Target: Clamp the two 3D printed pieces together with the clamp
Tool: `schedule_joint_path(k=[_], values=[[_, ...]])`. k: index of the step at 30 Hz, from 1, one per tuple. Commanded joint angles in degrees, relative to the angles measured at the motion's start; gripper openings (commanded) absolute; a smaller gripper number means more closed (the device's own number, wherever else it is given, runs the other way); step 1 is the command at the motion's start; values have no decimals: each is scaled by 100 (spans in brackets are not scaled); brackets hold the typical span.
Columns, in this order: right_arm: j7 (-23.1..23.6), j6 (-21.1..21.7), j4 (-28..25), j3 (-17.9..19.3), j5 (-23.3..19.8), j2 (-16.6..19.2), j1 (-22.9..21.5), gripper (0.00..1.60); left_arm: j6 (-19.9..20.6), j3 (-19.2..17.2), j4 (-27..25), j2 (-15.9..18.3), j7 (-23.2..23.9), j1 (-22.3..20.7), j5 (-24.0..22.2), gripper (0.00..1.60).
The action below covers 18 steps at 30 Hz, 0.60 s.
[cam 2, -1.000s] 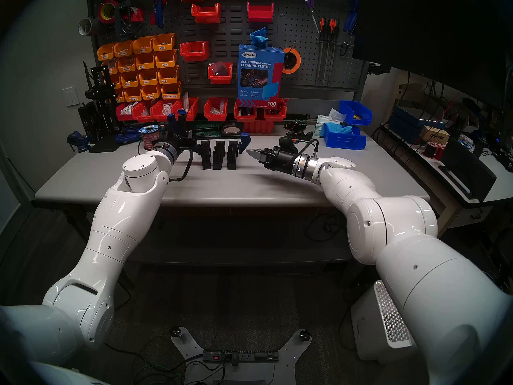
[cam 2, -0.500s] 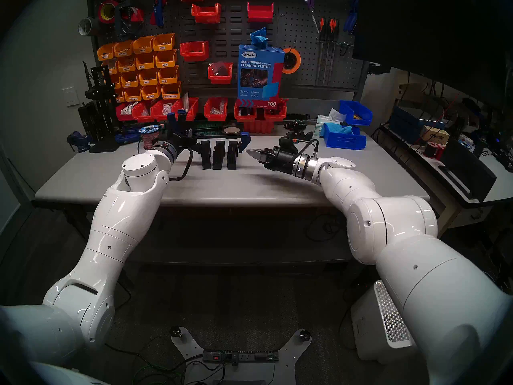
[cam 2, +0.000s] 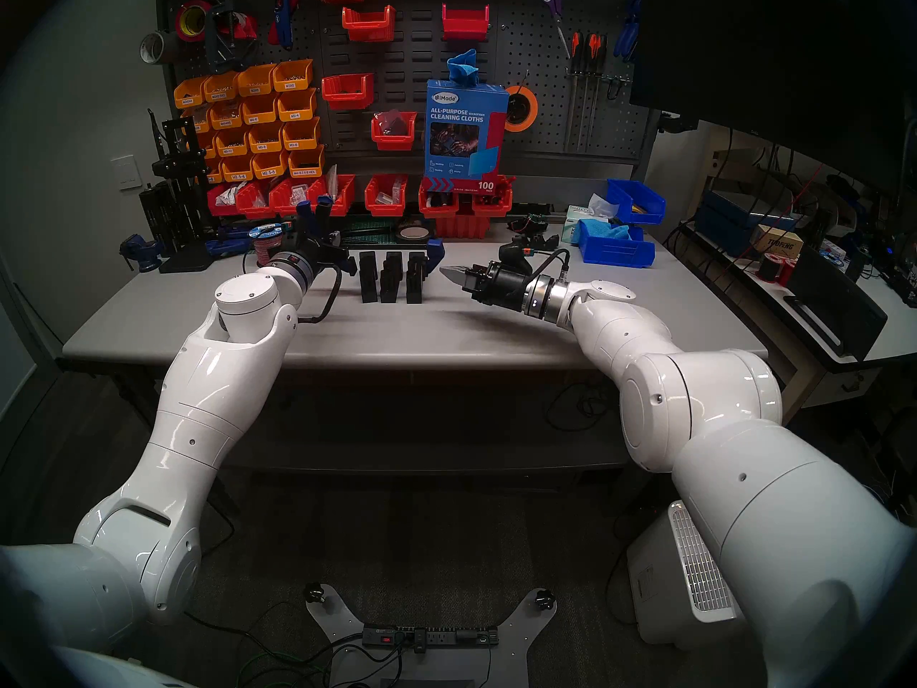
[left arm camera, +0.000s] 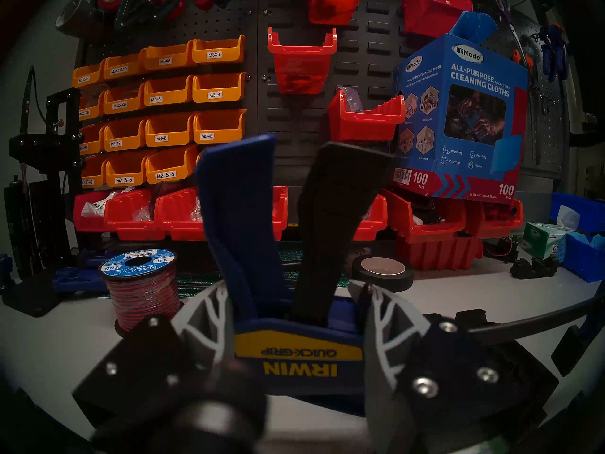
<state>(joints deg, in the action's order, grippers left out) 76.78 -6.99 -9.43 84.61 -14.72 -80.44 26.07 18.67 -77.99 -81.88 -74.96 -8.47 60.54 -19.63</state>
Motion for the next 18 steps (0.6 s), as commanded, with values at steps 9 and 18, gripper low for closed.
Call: schedule_joint_path(k=[9, 18], values=[[6, 11, -126, 38, -36, -14, -259, 0, -75, -109, -38, -97, -66, -442, -1, 0], [6, 9, -125, 39, -35, -14, -258, 0, -85, -107, 75, -147, -78, -519, 11, 0]])
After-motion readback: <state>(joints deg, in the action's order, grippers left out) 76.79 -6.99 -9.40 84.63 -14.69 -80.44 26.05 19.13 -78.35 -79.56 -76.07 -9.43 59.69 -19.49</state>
